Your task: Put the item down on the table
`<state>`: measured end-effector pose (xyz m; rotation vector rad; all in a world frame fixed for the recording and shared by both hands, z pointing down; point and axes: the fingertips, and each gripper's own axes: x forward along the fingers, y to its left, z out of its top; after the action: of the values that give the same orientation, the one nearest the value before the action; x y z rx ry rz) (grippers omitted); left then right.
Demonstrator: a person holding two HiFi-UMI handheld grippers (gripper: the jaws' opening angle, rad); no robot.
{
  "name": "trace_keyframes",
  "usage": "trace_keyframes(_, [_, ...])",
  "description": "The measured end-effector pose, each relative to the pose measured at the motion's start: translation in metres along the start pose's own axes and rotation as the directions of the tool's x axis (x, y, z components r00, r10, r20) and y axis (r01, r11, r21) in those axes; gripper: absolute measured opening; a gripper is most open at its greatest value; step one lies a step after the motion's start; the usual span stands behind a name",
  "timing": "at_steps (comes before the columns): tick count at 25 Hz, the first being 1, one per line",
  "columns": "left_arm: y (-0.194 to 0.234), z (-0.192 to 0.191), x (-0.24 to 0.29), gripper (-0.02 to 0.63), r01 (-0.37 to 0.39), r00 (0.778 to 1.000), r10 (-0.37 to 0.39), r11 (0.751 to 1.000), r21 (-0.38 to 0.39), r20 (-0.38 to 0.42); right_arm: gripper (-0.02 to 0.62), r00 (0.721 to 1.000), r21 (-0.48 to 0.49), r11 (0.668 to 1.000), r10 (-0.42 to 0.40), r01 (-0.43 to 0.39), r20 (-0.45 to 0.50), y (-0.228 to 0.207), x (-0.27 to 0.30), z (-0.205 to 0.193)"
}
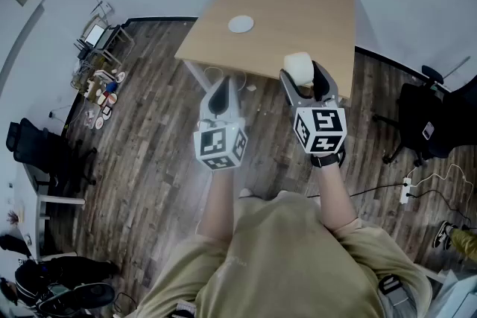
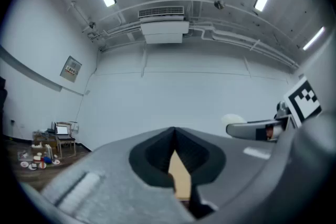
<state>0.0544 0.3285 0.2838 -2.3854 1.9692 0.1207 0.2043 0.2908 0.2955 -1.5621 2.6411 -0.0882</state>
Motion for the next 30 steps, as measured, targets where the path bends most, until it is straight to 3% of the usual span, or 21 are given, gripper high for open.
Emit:
trace_keyframes(13, [-0.006,-0.008,0.0,0.0,-0.023,0.999,0.023,1.0,0.004,-0.024,0.319,0.999,0.039,0.998,0.042,-0.043,0.019,-0.005,0.001,-0.003])
trace_keyframes(18, [0.022,-0.018,0.005,0.0,-0.049,0.998,0.049,0.999,-0.015,-0.035,0.319,0.997,0.033,0.996,0.081,-0.081,0.0,0.015,0.026,-0.015])
trace_keyframes(30, [0.119,-0.019,0.061,0.0,-0.087,0.996,0.087,0.995,-0.055,-0.015,0.319,1.0,0.027,0.999,0.018,-0.018,-0.005,0.035,0.123,-0.015])
